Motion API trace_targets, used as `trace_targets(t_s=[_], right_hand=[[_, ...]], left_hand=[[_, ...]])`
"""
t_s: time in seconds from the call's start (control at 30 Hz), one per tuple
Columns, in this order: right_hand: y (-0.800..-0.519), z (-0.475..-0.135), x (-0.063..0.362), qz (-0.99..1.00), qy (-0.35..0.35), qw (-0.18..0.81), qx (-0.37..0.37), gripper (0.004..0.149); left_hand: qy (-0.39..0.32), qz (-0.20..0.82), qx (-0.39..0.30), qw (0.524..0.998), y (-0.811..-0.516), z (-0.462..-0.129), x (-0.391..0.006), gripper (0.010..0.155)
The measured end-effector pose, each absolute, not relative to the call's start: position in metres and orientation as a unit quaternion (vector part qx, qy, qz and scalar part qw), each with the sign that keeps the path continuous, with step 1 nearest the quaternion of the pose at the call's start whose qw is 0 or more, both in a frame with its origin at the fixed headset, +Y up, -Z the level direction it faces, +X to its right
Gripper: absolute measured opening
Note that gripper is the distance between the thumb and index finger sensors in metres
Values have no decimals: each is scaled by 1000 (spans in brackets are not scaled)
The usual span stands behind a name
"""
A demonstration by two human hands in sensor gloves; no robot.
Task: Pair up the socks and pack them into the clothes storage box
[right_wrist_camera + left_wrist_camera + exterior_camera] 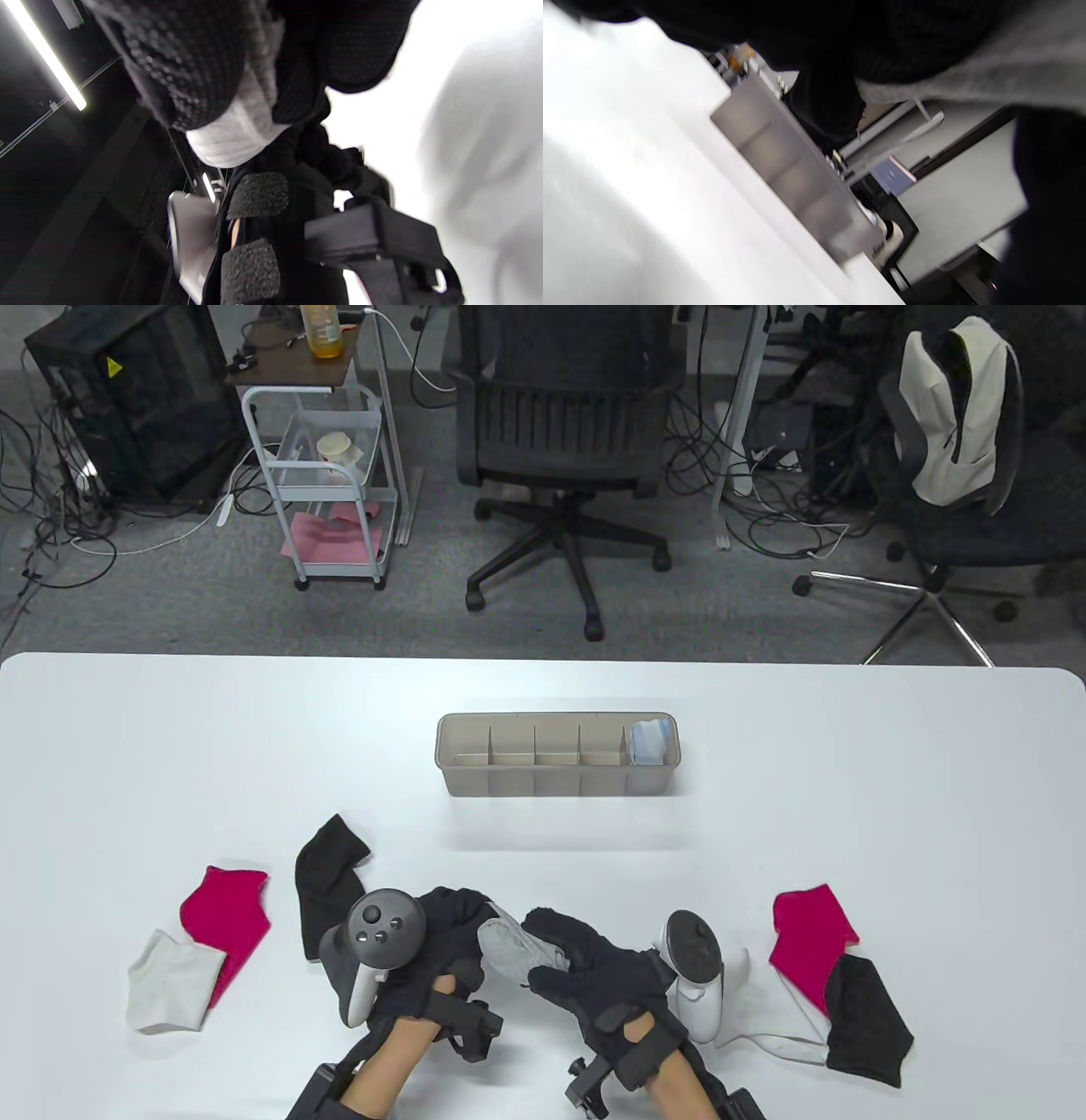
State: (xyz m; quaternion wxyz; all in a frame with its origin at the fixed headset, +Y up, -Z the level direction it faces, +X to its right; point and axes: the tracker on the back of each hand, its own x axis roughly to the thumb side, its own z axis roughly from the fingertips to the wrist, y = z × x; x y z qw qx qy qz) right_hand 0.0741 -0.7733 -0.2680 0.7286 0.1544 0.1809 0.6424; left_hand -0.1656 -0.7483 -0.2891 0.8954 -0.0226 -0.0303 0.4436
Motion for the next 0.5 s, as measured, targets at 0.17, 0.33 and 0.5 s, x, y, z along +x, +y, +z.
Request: trace_targets(t_s=[0.17, 0.33, 0.5], right_hand=[[-772, -271, 82, 682, 167, 698, 142, 61], [-763, -274, 98, 755, 88, 638, 122, 61], [-748, -271, 102, 787, 13, 603, 133, 61]], left_hand=[[-77, 482, -78, 869, -756, -291, -165, 34], [-49, 539, -103, 835, -763, -291, -179, 54], [-93, 618, -118, 771, -761, -288, -177, 78]])
